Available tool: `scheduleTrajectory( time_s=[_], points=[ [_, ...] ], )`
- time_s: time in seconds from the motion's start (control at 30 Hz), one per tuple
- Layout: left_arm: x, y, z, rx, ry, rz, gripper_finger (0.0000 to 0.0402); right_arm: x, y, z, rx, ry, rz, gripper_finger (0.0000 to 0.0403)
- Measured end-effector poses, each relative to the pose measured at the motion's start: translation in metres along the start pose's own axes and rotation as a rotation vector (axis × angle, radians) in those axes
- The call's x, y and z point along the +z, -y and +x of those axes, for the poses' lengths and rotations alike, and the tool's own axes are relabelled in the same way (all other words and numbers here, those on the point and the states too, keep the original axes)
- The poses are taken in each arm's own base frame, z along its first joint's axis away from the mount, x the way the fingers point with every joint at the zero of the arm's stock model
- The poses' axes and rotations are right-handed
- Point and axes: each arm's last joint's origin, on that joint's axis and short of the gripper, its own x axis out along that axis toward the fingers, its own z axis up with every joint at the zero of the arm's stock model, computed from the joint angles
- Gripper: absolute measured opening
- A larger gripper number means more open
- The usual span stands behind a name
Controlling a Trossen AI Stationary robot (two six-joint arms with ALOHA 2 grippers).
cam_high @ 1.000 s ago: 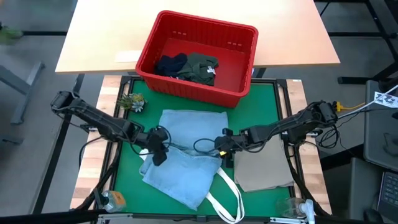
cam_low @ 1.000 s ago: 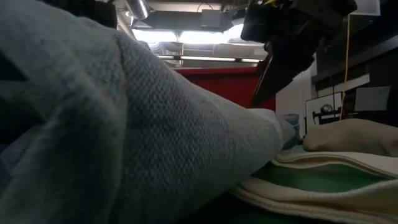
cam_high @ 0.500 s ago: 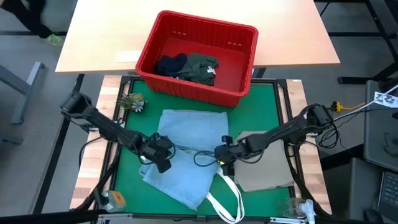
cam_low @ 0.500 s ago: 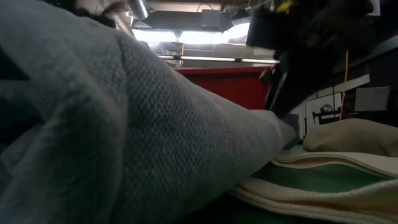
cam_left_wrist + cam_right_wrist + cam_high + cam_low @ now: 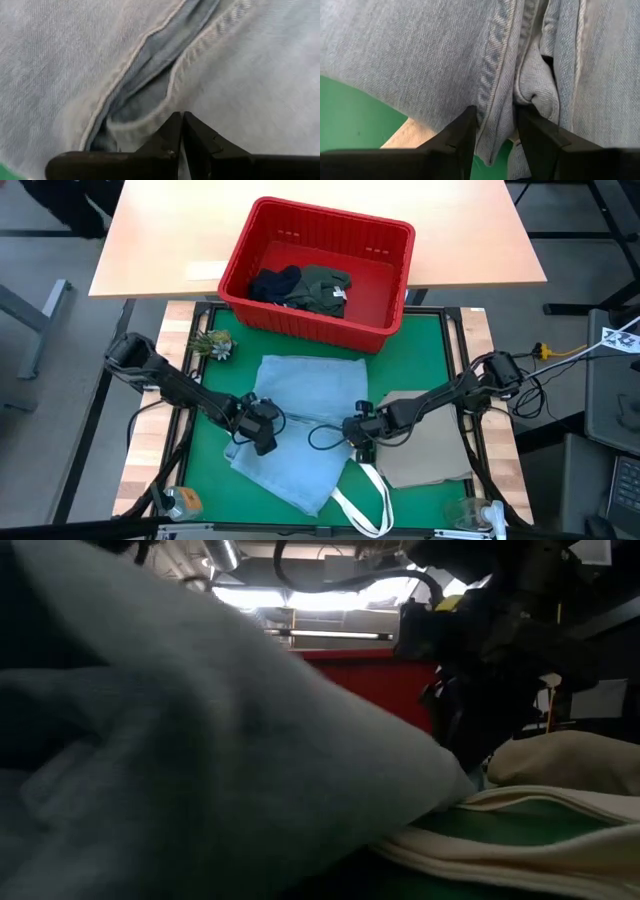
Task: Fold Laundry from Bin
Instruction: Fold the light blue pants
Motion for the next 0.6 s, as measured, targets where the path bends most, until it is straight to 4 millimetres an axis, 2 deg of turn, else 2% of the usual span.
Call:
scheduleTrajectory(
  time_s=[0.17,0.33,0.6],
  points=[
    [0.009,0.003,-0.023,-0.065,-0.009,-0.005,0.0015,-0.002,0.001,-0.008,0.000,-0.011,0.000,0.0144],
    [0.010,0.003,-0.042,-0.122,-0.031,0.005,0.0015,0.001,0.002,-0.022,0.011,0.015,0.003,0.0144],
    [-0.003,0.012,-0.051,-0.187,-0.074,0.019,0.0015,0.005,0.000,-0.029,0.027,0.060,0.008,0.0144]
  ],
)
